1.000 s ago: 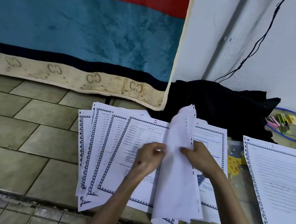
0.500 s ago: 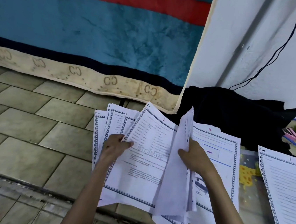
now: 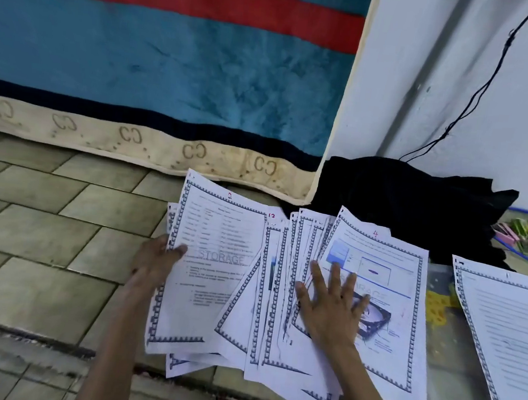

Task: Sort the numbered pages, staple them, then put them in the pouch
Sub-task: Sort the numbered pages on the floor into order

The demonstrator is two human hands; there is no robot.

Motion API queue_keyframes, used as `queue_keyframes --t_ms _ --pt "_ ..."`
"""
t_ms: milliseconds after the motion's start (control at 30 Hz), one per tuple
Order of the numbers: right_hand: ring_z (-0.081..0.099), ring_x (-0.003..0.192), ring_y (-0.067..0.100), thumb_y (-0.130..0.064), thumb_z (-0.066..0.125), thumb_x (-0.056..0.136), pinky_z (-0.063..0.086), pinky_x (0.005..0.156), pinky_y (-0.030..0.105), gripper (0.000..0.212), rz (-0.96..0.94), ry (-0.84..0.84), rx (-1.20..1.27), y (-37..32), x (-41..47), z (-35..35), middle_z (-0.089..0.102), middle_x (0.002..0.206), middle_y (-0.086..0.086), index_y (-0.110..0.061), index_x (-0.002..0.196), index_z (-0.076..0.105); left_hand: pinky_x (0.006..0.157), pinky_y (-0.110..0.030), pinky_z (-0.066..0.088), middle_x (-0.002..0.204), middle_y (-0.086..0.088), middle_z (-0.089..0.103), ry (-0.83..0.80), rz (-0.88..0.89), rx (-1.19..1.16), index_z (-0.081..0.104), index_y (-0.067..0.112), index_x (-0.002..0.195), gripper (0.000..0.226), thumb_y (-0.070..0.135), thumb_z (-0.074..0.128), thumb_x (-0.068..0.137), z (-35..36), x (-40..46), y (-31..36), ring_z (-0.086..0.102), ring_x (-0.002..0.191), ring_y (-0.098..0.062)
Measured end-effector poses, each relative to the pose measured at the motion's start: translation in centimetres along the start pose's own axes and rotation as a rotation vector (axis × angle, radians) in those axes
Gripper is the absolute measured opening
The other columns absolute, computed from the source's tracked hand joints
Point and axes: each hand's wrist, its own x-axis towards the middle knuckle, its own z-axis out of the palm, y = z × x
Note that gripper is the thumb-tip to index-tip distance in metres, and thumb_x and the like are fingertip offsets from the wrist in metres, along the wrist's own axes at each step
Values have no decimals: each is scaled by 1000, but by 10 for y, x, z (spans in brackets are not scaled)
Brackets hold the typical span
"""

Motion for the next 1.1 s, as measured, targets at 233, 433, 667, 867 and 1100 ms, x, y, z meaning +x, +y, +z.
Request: queue_keyframes --t_ms 233,433,667,867,1100 --pt "-18 144 26 -69 -10 82 -16 112 55 80 140 66 85 5 -8 5 -15 157 -1 -24 149 -9 78 -30 44 97 -4 65 243 227 -20 65 13 110 21 18 57 91 -32 -35 63 61 88 -22" --pt "0 146 28 -43 11 97 1 116 52 57 138 76 60 6 -16 1 -2 160 0 -25 151 4 87 -42 52 96 -2 70 268 421 -69 66 24 108 20 25 60 88 -52 -56 92 66 89 -23" --pt "31 122 25 -43 16 92 29 97 44 50 37 84 41 21 -15 -26 35 140 0 -28 135 38 80 -33 52 92 13 70 165 434 -240 68 27 94 13 18 62 87 -50 -69 109 67 83 -15" --pt "44 123 30 -21 39 99 35 97 32 36 -104 13 364 51 -8 -58 51 136 10 -13 132 52 81 -38 54 87 6 73 -26 359 -168 69 27 88 10 21 61 88 -11 -65 109 71 76 -16" --pt "37 124 36 -22 57 89 36 97 44 46 408 430 231 141 -26 -90 46 135 17 -10 132 50 85 -38 51 99 -11 68 -276 264 -154 64 14 112 25 15 61 88 73 -73 114 66 85 -22"
